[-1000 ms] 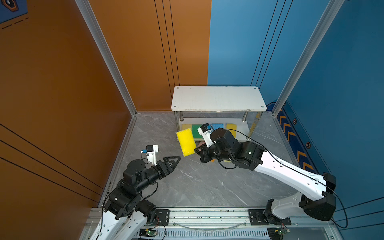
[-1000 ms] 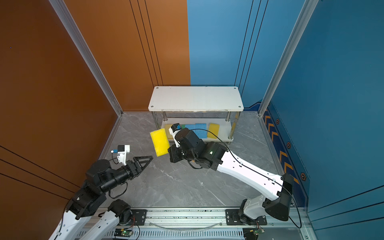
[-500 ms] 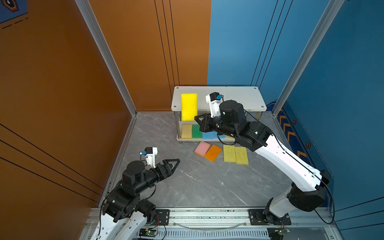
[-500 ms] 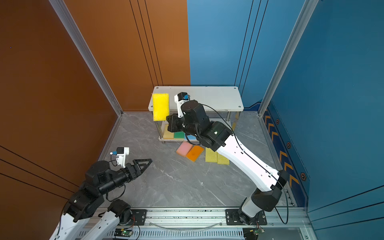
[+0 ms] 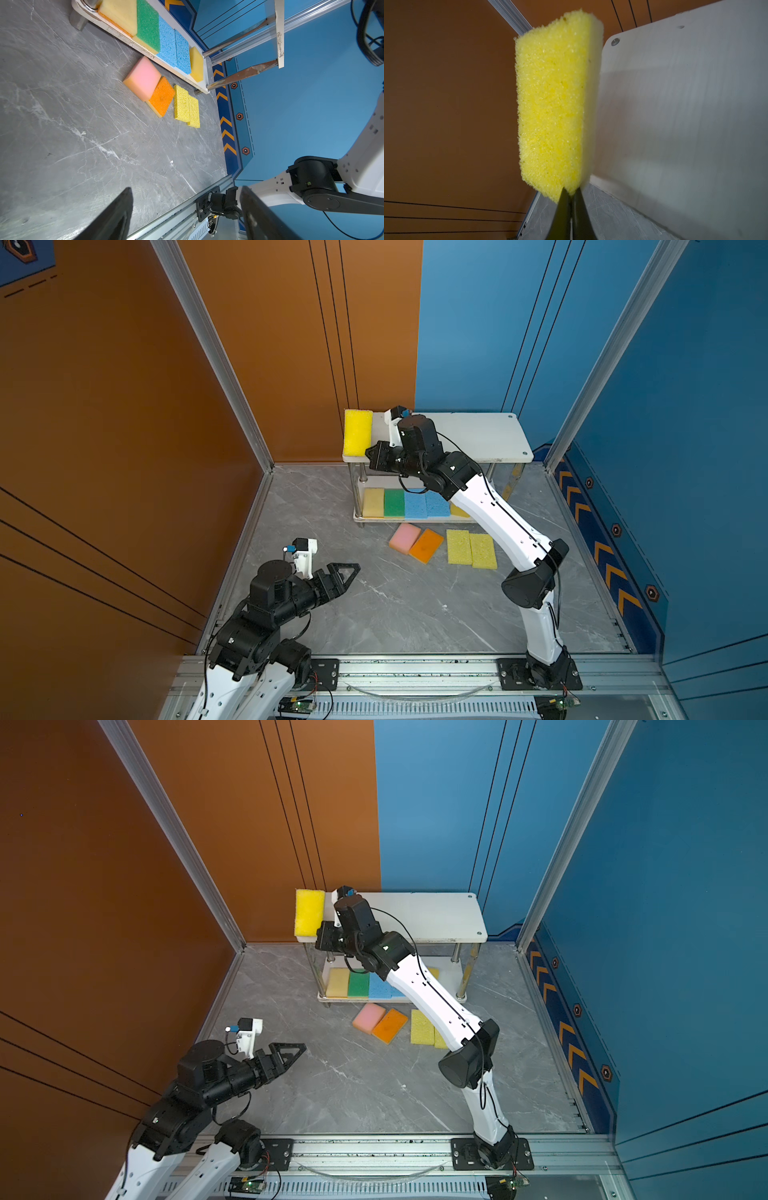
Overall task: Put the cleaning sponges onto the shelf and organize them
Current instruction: 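Carry the sponge to the shelf top with the right gripper while the left withdraws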
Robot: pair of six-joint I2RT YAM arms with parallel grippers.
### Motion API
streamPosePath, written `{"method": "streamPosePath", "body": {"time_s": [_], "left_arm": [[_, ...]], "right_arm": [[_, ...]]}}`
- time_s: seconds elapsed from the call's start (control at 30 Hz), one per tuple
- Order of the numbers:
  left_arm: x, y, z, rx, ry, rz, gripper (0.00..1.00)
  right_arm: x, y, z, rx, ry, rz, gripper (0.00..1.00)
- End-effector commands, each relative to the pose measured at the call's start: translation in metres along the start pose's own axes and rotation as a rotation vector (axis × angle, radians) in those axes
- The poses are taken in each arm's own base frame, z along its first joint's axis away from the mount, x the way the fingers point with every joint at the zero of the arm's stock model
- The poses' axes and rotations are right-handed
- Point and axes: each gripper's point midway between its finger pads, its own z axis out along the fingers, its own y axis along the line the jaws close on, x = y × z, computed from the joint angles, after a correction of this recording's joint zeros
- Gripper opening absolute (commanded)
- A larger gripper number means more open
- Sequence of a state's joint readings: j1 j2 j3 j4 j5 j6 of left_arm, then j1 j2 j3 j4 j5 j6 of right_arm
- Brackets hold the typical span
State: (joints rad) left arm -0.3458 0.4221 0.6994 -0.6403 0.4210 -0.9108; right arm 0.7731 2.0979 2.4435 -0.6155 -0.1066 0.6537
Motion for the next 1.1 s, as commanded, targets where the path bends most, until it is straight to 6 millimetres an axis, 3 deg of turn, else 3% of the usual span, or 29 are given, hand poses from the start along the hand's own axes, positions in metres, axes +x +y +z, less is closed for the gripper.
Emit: {"method": "streamPosePath", "body": {"time_s": [0.0, 0.6, 0.77, 1.07], "left_arm": [[0.01, 0.006, 0.001, 0.005, 0.044, 0.002, 0.81], [0.011, 0.01, 0.002, 0.014, 0.06, -0.023, 0.82], [0.011, 0.011, 0.003, 0.013, 0.059, -0.025, 0.82], [0.01, 0.01, 0.002, 0.013, 0.058, -0.026, 0.82]], "right_arm": [[-0.004, 0.004, -0.003, -0.018, 0.006, 0.031, 0.0], [-0.005, -0.015, 0.015, 0.011, 0.007, 0.056, 0.0], [-0.004, -0.018, 0.018, 0.016, 0.01, 0.058, 0.09], [-0.005, -0.019, 0.017, 0.017, 0.006, 0.055, 0.36]]}}
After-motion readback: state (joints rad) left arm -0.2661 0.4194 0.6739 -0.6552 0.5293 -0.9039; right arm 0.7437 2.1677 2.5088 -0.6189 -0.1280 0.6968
